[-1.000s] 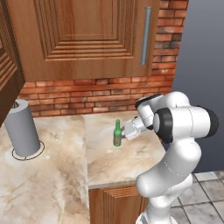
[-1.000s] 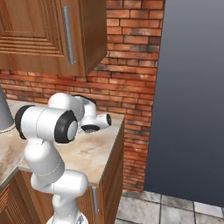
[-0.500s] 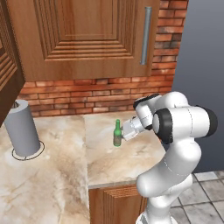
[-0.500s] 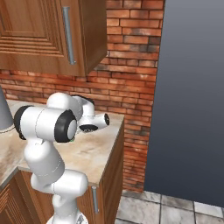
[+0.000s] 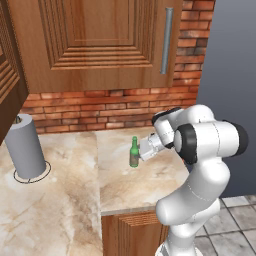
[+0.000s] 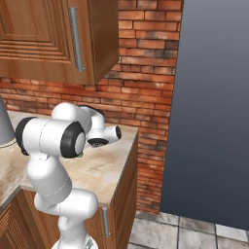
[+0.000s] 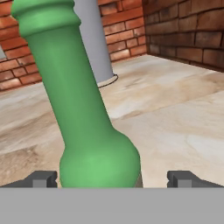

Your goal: Place the drinks on the dining counter in a tight cluster.

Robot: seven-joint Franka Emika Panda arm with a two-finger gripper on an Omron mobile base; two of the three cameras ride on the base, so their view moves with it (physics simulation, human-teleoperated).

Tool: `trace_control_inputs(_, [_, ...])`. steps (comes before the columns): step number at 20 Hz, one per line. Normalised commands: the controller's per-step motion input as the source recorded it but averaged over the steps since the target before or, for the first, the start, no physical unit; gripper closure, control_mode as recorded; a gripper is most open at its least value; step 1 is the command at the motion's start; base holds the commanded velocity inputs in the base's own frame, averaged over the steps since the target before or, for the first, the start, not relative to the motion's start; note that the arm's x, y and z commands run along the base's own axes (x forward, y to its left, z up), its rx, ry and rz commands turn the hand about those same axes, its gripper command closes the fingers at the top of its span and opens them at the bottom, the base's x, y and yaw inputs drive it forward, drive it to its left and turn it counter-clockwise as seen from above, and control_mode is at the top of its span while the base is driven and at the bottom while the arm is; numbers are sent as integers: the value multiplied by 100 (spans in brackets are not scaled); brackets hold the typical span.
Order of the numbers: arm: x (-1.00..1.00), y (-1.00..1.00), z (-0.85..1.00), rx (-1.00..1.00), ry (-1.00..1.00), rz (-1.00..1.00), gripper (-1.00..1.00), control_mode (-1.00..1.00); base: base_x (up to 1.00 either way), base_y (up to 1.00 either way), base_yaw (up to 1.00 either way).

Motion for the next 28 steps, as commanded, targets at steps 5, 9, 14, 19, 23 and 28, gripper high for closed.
trace_control_inputs(5, [13, 5, 0, 0, 0, -1, -100, -100, 0, 0, 0])
trace_control_inputs(9, [8, 0, 0, 0, 0, -1, -100, -100, 0, 0, 0])
trace_control_inputs(14, [0, 0, 0, 0, 0, 0, -100, -100, 0, 0, 0])
trace_control_inputs(19, [0, 0, 0, 0, 0, 0, 100, -100, 0, 0, 0])
trace_control_inputs(23, [-1, 0, 0, 0, 0, 0, 100, -100, 0, 0, 0])
trace_control_inputs(28, [-47, 0, 0, 0, -1, 0, 100, -100, 0, 0, 0])
